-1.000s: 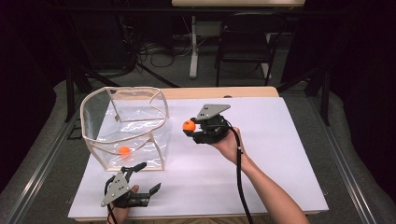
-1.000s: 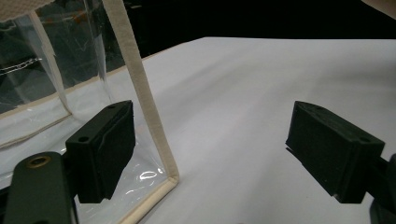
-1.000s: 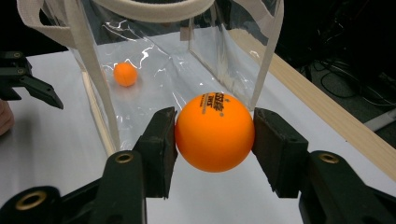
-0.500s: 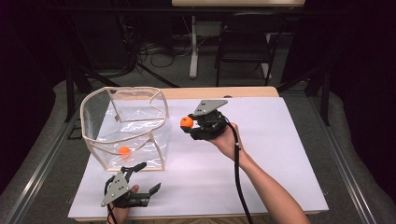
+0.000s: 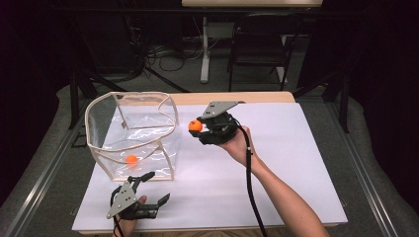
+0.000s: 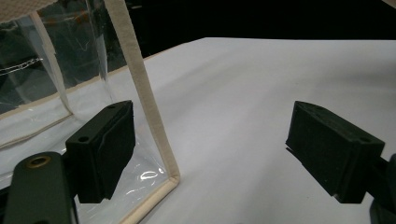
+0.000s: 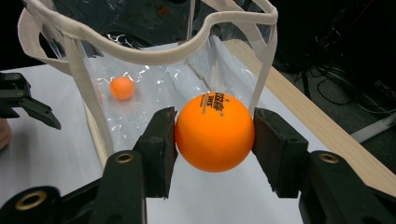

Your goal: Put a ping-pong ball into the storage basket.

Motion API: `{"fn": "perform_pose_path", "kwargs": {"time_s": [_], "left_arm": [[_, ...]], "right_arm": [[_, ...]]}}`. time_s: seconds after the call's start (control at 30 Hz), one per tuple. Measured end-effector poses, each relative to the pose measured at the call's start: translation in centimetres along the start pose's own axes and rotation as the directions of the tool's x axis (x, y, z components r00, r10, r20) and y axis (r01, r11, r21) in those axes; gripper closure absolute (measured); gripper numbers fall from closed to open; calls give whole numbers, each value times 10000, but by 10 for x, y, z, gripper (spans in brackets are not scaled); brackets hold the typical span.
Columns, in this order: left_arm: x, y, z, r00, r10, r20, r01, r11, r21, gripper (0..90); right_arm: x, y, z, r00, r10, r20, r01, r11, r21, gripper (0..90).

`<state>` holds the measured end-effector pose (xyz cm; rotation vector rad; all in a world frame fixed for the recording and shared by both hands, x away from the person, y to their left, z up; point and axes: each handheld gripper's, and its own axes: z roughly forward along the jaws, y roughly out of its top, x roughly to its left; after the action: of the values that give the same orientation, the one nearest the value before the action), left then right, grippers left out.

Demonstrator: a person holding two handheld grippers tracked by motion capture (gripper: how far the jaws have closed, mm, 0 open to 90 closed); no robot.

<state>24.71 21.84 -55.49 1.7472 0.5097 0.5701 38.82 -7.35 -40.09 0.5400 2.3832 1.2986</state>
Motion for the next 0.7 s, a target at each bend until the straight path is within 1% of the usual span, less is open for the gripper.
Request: {"fn": "perform_pose_path", "kwargs": {"time_s": [0.7], "left_arm": [[0,0,0,10000,8,-31,-7,10000,34,155]], "right_arm": [[2,19,2,9995,-301,26,301,9995,67,507]]}}
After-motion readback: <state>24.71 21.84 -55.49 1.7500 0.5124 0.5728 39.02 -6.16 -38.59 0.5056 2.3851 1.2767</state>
